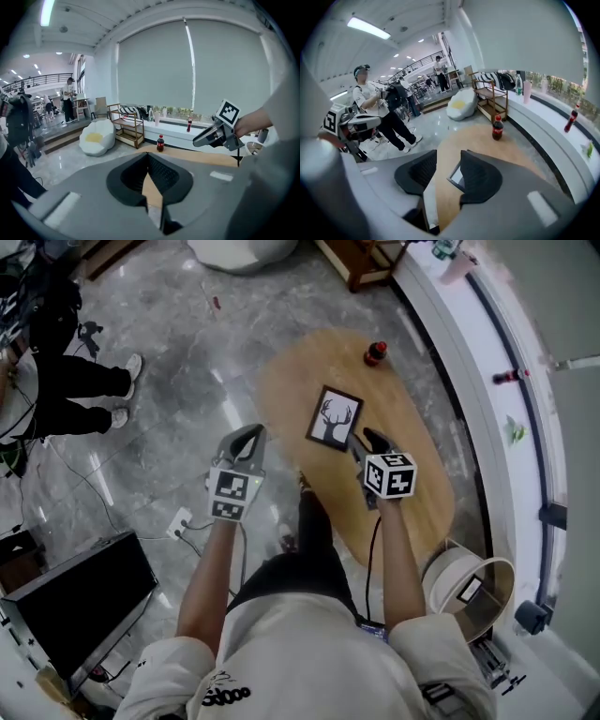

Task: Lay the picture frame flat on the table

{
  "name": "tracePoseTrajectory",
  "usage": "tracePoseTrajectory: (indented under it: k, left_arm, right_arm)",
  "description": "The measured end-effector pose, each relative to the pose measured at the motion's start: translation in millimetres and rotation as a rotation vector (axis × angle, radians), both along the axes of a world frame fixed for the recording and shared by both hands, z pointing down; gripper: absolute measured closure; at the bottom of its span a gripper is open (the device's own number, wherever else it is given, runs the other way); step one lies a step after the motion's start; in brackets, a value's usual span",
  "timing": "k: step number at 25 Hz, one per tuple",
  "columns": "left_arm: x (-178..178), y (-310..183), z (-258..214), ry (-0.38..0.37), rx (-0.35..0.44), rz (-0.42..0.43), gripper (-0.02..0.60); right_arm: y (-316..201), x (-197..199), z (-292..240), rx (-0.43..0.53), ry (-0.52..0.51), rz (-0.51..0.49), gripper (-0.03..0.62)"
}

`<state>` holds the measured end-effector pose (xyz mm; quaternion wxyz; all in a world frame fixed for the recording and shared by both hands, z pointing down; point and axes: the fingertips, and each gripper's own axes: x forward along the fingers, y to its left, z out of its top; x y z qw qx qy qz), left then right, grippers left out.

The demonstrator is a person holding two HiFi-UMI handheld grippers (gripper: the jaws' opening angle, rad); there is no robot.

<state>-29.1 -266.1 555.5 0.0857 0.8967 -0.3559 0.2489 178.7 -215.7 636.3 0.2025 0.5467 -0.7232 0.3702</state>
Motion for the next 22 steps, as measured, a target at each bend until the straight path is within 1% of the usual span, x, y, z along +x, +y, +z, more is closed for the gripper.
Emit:
tracePoseTrajectory:
  k: [3,5,9,15,18,22]
  left_arm:
    - [-18.3,16.0,-28.7,0.022,0.035,-0.027,0.572]
    - [-30.2,27.7,-48.7,0.038,0.056,-0.039,0.572]
    - [-42.4,37.7,-88.7,0.064,0.116,-0.039,0.572]
    - [-47.5,56.3,-143.6,0.106,0.2,-0.008,0.572]
    - [-47.6,69.1,-168.2,0.128,0.233,0.002,0.572]
    - [-49.6,83.4,-203.6,0.146,0.288,0.028,0.572]
  right_arm:
    - [13.4,-14.4,-49.2,0.072,0.03,-0.009,0.458]
    - [24.1,-24.3,-80.2,0.114,0.057,-0.022,0.49]
    - [30.7,-39.6,-139.1,0.208,0.117,-0.054,0.513]
    - [51.3,-49.9,-221.6,0.342,0.159,-0.011,0.587]
    - [67.6,-53.1,-254.6,0.395,0.175,0.002,0.591]
    - [83.9,-65.2,-303.3,0.488,0.204,-0.01,0.591]
